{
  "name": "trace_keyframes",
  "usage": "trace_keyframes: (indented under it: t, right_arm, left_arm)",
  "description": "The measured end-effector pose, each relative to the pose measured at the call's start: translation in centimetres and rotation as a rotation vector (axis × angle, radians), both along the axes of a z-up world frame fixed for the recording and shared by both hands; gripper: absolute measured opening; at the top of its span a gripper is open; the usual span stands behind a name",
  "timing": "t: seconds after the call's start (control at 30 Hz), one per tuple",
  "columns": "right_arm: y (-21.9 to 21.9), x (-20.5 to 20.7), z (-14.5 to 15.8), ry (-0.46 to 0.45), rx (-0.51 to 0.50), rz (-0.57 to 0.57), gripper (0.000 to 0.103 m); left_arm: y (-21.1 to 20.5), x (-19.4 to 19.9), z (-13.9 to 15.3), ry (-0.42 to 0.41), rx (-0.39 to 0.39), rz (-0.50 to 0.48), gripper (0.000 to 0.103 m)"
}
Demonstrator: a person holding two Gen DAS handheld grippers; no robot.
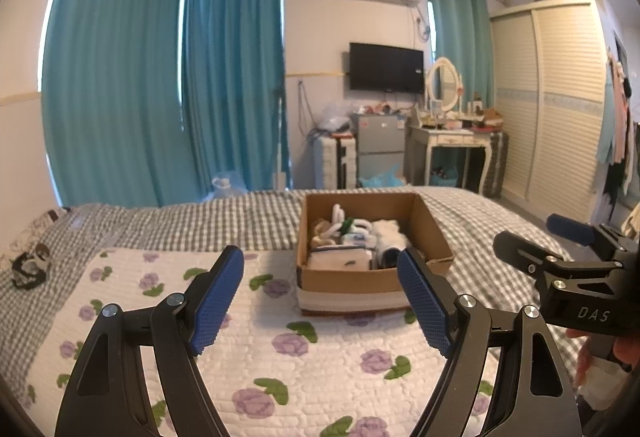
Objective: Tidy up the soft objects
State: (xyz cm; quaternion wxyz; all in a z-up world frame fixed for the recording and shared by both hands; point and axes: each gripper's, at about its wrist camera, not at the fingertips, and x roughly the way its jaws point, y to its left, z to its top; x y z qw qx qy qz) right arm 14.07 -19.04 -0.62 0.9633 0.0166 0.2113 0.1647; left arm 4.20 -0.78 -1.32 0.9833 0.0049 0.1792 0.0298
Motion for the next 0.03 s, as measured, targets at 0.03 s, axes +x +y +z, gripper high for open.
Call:
trace_keyframes:
  t: [0.03]
  right_arm:
    - [-0.07, 0.0, -0.02, -0.001, 0.003, -0.001, 0.103]
  left_arm:
    - [-0.03, -0.02, -0.02, 0.001, -0.001, -0.001, 0.08]
